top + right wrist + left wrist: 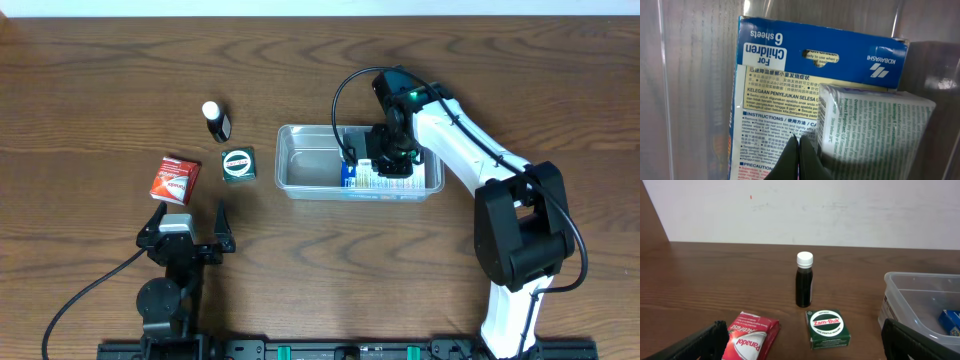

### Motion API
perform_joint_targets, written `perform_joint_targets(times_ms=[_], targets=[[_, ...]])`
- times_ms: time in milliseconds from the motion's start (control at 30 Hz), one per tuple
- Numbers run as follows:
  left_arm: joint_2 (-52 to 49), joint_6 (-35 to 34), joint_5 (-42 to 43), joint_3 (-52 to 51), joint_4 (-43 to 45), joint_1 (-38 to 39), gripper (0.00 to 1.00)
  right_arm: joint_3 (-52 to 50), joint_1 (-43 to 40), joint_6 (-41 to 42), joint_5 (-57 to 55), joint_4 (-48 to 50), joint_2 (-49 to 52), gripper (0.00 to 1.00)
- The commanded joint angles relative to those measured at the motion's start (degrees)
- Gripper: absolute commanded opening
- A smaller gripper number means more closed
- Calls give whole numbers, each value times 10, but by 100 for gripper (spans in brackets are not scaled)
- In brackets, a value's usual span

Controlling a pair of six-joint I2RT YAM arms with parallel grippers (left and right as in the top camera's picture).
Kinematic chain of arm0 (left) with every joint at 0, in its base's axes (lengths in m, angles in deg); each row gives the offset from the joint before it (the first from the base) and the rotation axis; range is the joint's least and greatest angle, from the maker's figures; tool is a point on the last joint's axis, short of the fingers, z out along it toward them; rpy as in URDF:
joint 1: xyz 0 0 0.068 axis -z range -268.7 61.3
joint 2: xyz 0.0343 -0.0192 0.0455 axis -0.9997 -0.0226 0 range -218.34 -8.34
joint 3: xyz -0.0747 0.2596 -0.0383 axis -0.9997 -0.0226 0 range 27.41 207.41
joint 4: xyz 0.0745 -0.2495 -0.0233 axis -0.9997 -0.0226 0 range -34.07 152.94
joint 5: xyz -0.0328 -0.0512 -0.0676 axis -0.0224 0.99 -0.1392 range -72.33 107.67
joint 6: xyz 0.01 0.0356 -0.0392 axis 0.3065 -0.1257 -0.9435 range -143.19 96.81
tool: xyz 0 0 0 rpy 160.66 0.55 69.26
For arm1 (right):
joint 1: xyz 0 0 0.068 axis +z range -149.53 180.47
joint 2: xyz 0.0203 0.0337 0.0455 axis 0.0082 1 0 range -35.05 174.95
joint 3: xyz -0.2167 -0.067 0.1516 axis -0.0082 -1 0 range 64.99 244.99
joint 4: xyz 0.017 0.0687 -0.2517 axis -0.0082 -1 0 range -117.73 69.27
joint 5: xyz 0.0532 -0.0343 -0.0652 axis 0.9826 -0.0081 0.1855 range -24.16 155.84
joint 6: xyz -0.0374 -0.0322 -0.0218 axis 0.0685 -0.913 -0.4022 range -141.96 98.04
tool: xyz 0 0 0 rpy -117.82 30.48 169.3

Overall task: Pack container
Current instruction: 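Release the white box and retract right gripper to the side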

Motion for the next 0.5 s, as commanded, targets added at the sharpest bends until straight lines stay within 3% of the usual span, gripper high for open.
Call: perform_joint_targets(times_ms=[0, 400, 467], targets=[[0, 8, 8, -10, -20, -3, 98, 0, 3, -8, -4, -1, 3, 1], [0, 8, 8, -10, -20, -3, 98, 13, 29, 16, 12, -24, -111, 2], [0, 8, 8, -10, -20, -3, 98, 15, 28, 35, 12, -18, -152, 17]])
